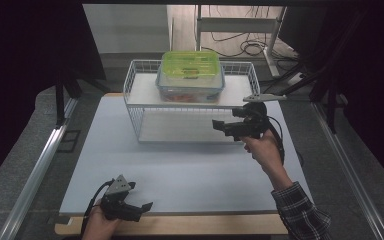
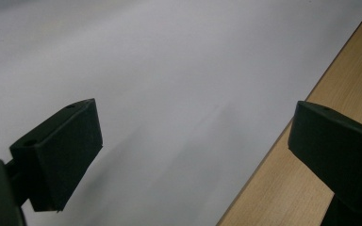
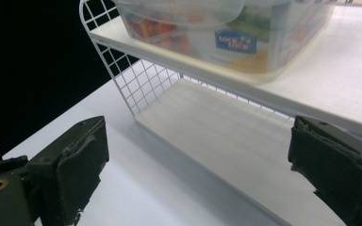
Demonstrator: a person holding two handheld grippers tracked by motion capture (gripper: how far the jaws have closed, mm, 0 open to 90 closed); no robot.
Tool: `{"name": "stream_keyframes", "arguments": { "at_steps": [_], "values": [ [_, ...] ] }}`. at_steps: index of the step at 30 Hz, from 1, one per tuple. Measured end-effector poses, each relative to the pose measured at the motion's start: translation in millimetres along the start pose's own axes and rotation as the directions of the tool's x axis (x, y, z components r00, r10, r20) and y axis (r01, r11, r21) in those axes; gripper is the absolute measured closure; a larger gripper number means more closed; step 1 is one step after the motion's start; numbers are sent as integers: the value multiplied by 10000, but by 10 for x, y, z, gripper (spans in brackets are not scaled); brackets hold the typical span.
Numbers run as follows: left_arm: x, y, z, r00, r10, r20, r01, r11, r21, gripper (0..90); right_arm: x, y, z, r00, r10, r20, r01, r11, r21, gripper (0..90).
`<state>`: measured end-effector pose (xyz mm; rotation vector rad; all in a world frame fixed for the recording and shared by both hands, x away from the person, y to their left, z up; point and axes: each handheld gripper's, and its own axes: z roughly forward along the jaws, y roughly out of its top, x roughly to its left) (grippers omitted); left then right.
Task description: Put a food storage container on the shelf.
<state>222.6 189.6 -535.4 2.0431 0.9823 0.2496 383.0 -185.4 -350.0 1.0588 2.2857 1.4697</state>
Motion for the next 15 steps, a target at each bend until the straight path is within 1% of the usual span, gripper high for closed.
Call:
{"name": "stream_keyframes", "arguments": {
  "at_steps": [4, 9, 15],
  "values": [
    [1, 0, 1, 10000, -9, 2, 9, 10000, 4, 37, 10, -47, 6, 10000, -64, 16, 64, 10000, 56, 53],
    [-1, 0, 3, 10000, 0, 19, 0, 10000, 16, 37, 4, -118, 16, 10000, 65, 17, -65, 9998, 165, 53],
    [2, -1, 3, 10000, -3, 55, 3, 10000, 34, 37, 25, -211, 40, 10000, -80, 44, 78, 9995, 294, 49]
  ]
}}
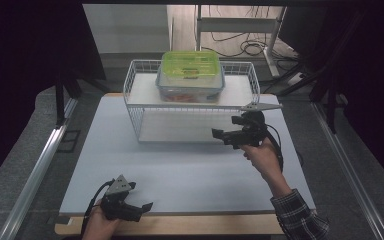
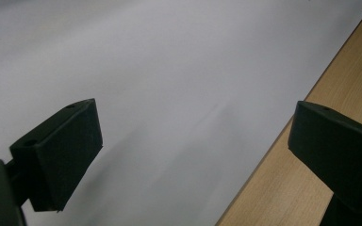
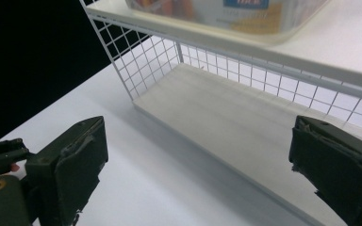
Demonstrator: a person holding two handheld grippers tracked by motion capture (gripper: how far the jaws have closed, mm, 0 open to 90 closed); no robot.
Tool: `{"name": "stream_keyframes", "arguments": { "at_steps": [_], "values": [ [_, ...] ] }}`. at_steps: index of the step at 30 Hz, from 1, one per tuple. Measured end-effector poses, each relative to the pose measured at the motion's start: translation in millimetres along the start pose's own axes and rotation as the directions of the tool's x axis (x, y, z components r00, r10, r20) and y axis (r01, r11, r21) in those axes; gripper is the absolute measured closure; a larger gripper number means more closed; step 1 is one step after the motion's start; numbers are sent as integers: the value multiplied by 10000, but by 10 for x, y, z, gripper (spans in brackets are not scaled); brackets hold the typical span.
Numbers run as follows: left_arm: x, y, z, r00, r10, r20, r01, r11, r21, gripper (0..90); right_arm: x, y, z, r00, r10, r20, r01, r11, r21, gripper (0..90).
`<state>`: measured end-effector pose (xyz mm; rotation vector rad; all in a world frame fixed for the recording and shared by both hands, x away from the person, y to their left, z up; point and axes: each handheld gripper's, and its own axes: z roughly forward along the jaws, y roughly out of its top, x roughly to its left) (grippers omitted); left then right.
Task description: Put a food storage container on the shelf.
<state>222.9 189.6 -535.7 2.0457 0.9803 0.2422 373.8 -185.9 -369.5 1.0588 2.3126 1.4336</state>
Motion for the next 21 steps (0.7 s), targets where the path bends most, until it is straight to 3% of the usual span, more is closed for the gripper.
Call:
{"name": "stream_keyframes", "arguments": {
  "at_steps": [21],
  "values": [
    [-2, -1, 6, 10000, -8, 40, 8, 10000, 25, 37, 79, -291, 49, 9986, -500, 141, 493, 9977, 464, 45]
  ]
}}
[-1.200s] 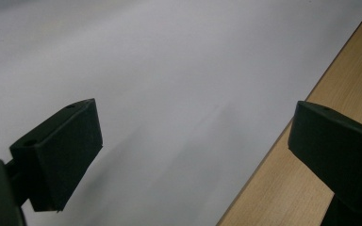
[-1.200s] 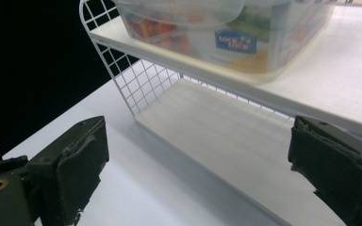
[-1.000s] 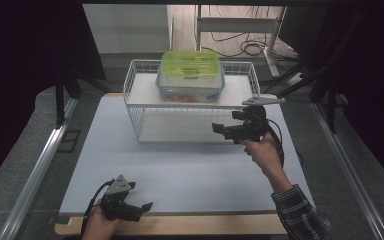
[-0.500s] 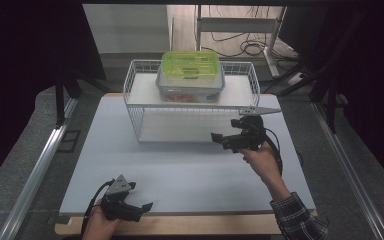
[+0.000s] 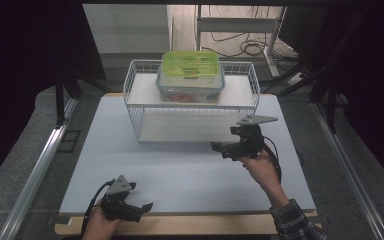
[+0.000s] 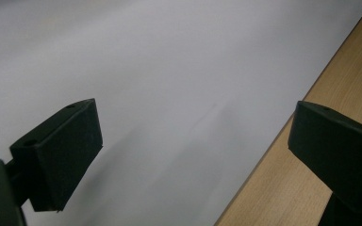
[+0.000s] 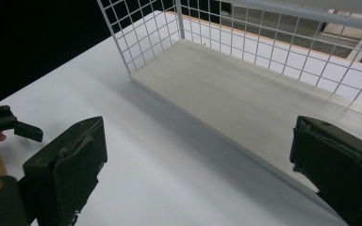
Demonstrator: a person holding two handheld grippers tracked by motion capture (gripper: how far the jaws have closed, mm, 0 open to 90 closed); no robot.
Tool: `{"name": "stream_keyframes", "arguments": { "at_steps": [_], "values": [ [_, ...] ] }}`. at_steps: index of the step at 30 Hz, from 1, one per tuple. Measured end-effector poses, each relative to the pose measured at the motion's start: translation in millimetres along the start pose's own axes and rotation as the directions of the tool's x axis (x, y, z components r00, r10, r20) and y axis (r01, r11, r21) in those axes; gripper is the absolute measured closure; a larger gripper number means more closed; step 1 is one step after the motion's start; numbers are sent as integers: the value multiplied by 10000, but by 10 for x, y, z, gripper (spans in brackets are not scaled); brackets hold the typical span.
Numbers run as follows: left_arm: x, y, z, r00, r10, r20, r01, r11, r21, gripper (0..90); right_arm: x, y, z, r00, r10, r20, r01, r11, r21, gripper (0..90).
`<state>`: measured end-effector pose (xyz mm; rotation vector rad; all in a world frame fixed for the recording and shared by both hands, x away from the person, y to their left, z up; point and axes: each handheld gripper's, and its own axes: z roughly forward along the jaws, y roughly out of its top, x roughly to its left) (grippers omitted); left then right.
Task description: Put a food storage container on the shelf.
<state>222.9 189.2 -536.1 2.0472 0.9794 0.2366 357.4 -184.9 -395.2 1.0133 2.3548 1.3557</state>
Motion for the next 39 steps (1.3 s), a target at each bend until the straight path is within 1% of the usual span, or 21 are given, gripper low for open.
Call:
{"name": "stream_keyframes", "arguments": {
  "at_steps": [7, 11, 15, 20, 25, 30, 34, 35, 39],
  "values": [
    [-2, 0, 3, 10000, 15, 6, -15, 10000, 19, 37, 25, -97, 7, 9998, -187, 114, 187, 9998, -3, 46],
    [-1, 0, 2, 10000, 9, 2, -9, 10000, 18, 37, 30, -161, 19, 9991, -312, 283, 311, 9995, 37, 46],
    [-3, -2, 3, 10000, -11, 14, 11, 10000, 28, 37, 26, -240, 34, 9990, -284, 337, 282, 9996, 56, 45],
    [0, -2, 5, 10000, 28, 12, -28, 10000, 59, 37, -1, -335, 43, 9991, -254, 344, 257, 9996, -80, 42],
    [-2, -2, 4, 10000, 8, 27, -8, 10000, 60, 37, -32, -401, 21, 9990, -129, 417, 134, 9999, -107, 41],
    [-3, -2, 2, 10000, 11, 36, -11, 10000, 41, 37, -36, -464, -1, 9989, -124, 459, 126, 9999, -56, 36],
    [-6, -1, 1, 10000, 35, 54, -35, 10000, 35, 37, -24, -510, -16, 9971, -217, 725, 221, 9997, -49, 13],
    [-6, -1, 0, 10000, 38, 67, -39, 10000, 27, 37, -20, -525, -20, 9972, -156, 730, 159, 9999, -36, 6],
    [-3, -2, -1, 10000, 25, 55, -25, 10000, 19, 37, -6, -593, -26, 9965, -227, 803, 223, 9997, 48, 0]
  ]
}}
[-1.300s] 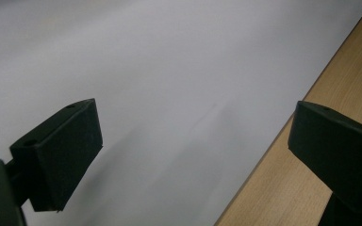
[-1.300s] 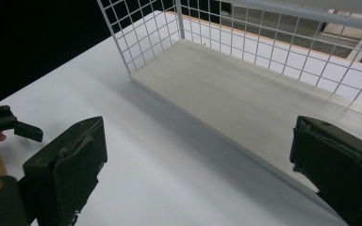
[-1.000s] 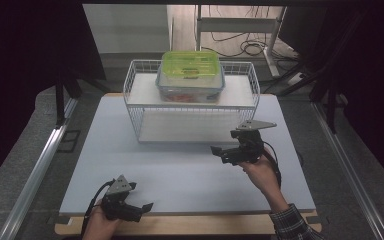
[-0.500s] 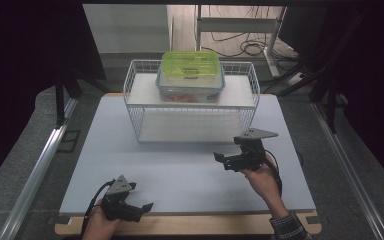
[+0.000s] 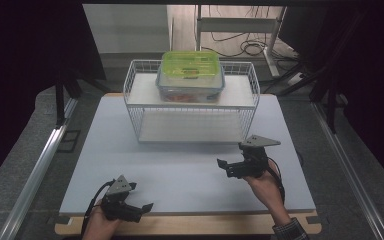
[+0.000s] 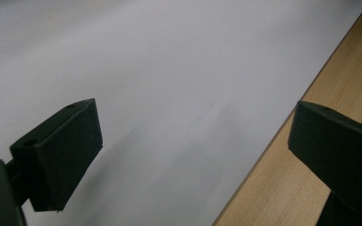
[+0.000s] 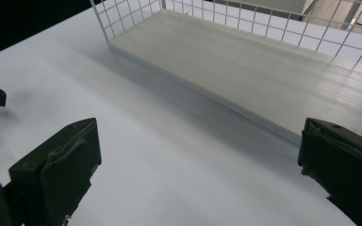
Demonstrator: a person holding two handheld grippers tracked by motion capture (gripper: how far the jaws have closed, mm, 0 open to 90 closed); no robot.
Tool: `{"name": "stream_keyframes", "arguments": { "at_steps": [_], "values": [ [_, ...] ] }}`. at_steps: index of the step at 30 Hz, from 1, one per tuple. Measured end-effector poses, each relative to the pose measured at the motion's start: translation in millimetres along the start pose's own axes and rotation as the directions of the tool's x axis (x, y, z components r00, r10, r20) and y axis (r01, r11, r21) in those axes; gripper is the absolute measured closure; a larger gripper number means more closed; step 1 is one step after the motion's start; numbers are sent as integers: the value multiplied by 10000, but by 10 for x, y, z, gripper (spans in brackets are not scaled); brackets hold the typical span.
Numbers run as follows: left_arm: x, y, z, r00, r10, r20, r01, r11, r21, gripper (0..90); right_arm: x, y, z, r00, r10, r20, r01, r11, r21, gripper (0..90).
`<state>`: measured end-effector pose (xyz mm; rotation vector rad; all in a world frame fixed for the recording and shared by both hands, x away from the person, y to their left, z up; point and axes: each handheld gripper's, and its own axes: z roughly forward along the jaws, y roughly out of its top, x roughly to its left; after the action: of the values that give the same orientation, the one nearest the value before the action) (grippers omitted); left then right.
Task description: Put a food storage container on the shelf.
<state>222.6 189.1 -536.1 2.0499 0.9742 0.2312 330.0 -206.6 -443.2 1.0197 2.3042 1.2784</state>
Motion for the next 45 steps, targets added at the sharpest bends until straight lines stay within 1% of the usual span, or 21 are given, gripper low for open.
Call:
{"name": "stream_keyframes", "arguments": {
  "at_steps": [4, 5, 6, 7, 9, 14, 22, 27, 35, 38, 45],
  "values": [
    [1, 2, -7, 10000, 46, 0, -46, 10000, -70, 37, 15, -59, -25, 9999, -94, 97, 94, 9999, 44, 0],
    [-8, 4, -10, 10000, -2, 26, 2, 9999, -172, 37, 20, -72, -35, 9998, -81, 180, 80, 10000, 59, 0],
    [-9, 9, -19, 9999, 108, 3, -107, 9997, -223, 38, 25, -85, -48, 9997, -66, 252, 65, 10000, 56, 0],
    [-15, 11, -24, 9999, 105, 35, -104, 9995, -283, 38, 27, -99, -63, 9996, -50, 290, 49, 10000, 42, 0],
    [-17, 13, -28, 9999, 133, 48, -132, 9994, -328, 37, 29, -130, -95, 9997, 32, 250, -33, 10000, 37, 0],
    [-21, 14, -24, 9999, 151, 44, -149, 9994, -326, 38, 30, -214, -174, 9996, 98, 264, -98, 10000, 1, 0],
    [-19, 12, -20, 9999, 164, 23, -163, 9995, -282, 38, 15, -312, -262, 9995, 51, 320, -48, 10000, -86, 0],
    [-23, 12, -18, 9998, 183, -3, -183, 9995, -251, 38, 11, -393, -279, 9992, 20, 396, -20, 10000, -1, 0],
    [-19, 10, -16, 9998, 184, -13, -184, 9996, -227, 39, -7, -489, -318, 9979, 82, 639, -77, 9999, -83, 0],
    [-18, 8, -15, 9998, 177, -14, -177, 9996, -235, 39, -18, -529, -323, 9973, -18, 737, 19, 10000, -13, 0],
    [-17, 7, -10, 9999, 154, 21, -154, 9997, -212, 39, -22, -620, -330, 9963, 88, 853, -92, 9999, 45, 0]
  ]
}}
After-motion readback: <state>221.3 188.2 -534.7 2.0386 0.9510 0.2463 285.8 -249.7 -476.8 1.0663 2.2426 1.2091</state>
